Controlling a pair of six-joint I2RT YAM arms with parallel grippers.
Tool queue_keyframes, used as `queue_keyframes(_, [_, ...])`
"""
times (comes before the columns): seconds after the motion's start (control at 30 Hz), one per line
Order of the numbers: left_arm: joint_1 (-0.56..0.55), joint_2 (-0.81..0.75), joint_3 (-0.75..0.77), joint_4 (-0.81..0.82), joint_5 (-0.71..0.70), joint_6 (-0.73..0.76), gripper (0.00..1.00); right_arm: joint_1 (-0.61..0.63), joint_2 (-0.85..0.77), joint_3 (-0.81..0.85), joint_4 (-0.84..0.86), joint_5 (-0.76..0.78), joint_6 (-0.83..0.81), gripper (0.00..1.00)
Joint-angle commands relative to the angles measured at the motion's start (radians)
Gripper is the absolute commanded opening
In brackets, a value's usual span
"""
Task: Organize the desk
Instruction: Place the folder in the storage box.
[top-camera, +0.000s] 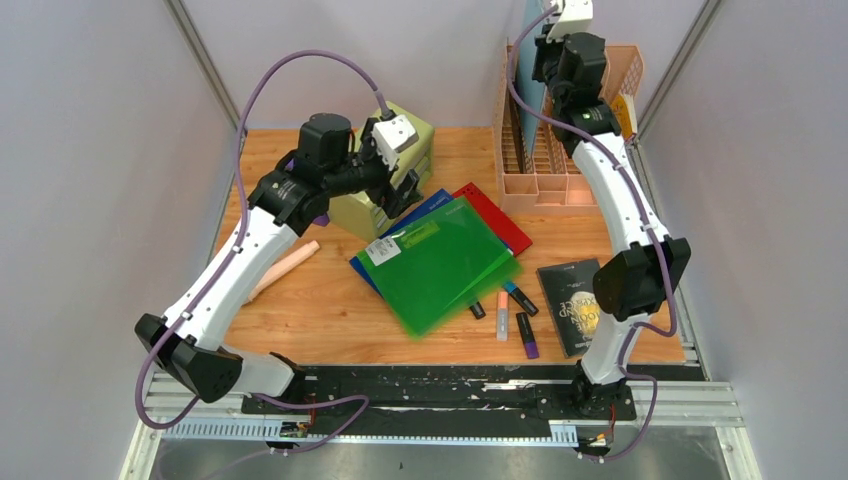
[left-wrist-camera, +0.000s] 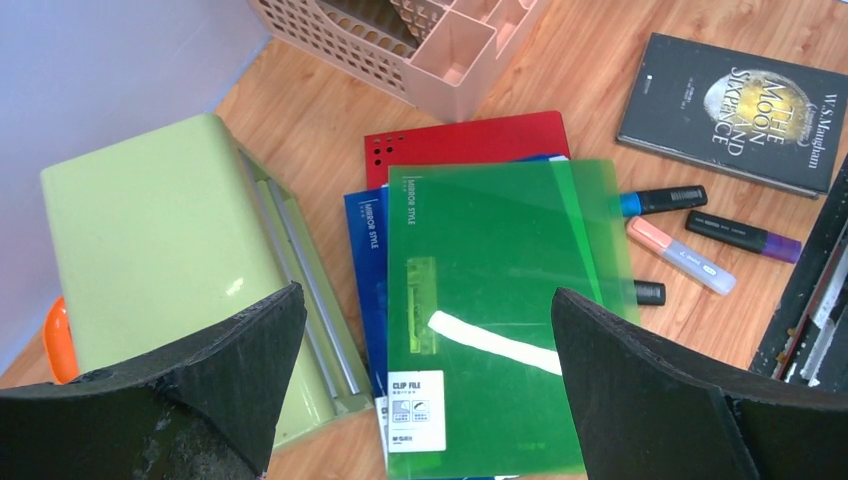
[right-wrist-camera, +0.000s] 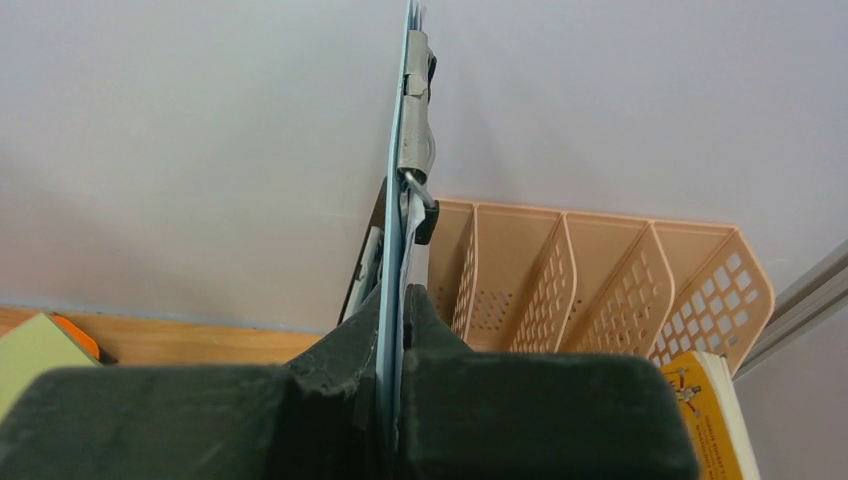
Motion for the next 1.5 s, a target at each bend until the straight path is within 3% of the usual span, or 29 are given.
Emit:
queue_keyframes(0.0, [0.001, -0.006, -0.012, 0.052, 0.030, -0.019, 1.00, 0.003, 0.008, -0.060, 0.169, 0.010, 0.019, 0.00])
queue_keyframes(0.27, [0.001, -0.019, -0.044, 0.076, 0.040, -0.017, 1.00, 0.003, 0.013, -0.185, 0.277, 0.024, 0.018, 0.00])
queue_keyframes(0.8, [0.001, -0.031, -0.075, 0.091, 0.042, -0.015, 1.00, 0.003, 0.043, -0.185, 0.317, 0.015, 0.039, 0.00])
queue_keyframes(1.27, [0.001, -0.033, -0.097, 0.098, 0.054, -0.014, 1.00, 0.003, 0.071, -0.360, 0.430, 0.016, 0.008, 0.01])
queue_keyframes(1.33, [0.001, -0.036, -0.100, 0.097, 0.054, -0.011, 1.00, 0.002, 0.062, -0.379, 0.424, 0.008, 0.011, 0.16])
queue_keyframes(1.47, [0.001, -0.046, -0.107, 0.094, 0.052, -0.003, 1.00, 0.002, 0.045, -0.386, 0.373, -0.023, 0.035, 0.60])
